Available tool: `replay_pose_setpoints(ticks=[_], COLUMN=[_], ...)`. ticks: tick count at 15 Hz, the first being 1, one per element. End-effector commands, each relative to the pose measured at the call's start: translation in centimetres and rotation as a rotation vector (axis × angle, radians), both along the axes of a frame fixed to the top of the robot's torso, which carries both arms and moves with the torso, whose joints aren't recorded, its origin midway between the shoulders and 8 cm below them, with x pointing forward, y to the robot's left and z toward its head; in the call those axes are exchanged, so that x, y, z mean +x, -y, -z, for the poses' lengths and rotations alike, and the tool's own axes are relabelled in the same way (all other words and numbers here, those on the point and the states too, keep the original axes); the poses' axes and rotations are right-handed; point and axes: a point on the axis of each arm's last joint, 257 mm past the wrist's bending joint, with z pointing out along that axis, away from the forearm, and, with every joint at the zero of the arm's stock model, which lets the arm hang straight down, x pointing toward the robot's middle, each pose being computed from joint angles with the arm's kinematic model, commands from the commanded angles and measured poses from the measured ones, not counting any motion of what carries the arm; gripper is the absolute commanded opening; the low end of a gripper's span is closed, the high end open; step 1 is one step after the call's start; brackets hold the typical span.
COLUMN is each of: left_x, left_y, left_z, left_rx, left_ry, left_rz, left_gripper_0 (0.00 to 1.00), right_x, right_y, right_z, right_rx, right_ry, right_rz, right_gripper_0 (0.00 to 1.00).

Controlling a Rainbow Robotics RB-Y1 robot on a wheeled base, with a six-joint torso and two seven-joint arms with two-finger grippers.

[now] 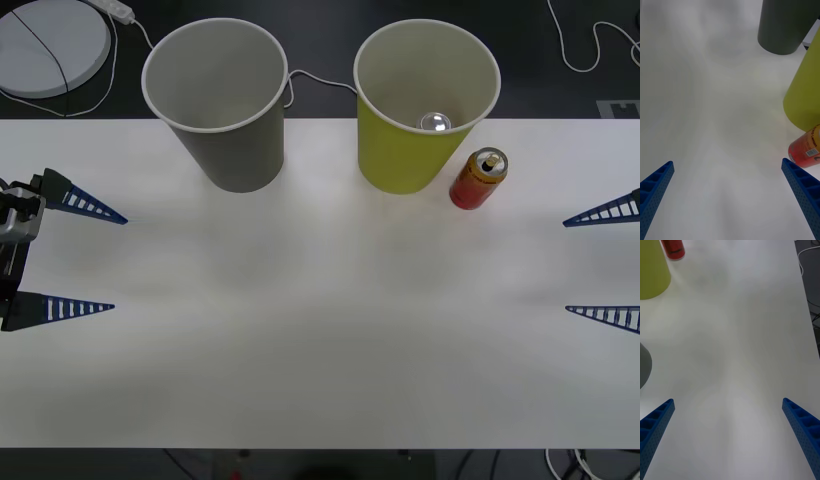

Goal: Put the can into the green bin and the plastic bottle into the gray bin

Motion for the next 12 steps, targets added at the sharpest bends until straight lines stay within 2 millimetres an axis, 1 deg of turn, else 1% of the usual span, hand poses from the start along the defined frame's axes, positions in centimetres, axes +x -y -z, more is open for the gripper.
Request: replay_pose_setpoints(ticks=[1,3,4,5,8,12], left_x=[0.0,0.0,0.0,0.0,0.0,0.0], left_y=[0.0,0.0,0.0,0.0,0.0,0.0], left_z=[0.0,0.0,0.0,0.0,0.0,0.0], left_rx=[0.000,0.000,0.000,0.000,0.000,0.000], left_ry=[0.000,0.000,0.000,0.000,0.000,0.000], left_rz=[0.000,0.000,0.000,0.000,0.000,0.000], left_gripper_0=[1.00,1.00,1.00,1.00,1.00,1.00], right_x=[0.0,0.0,-0.4,-0.6,-0.9,0.2], right_y=[0.0,0.0,0.6,1.0,1.6,3.2], right_z=[0.0,0.0,0.6,0.2,-0.1,-0.4], right_rx=[0.000,0.000,0.015,0.016,0.030,0.160], right_ry=[0.000,0.000,-0.024,-0.018,-0.022,-0.008], right_rz=[0.000,0.000,0.022,0.024,0.040,0.140], right_gripper_0=[1.00,1.00,1.00,1.00,1.00,1.00])
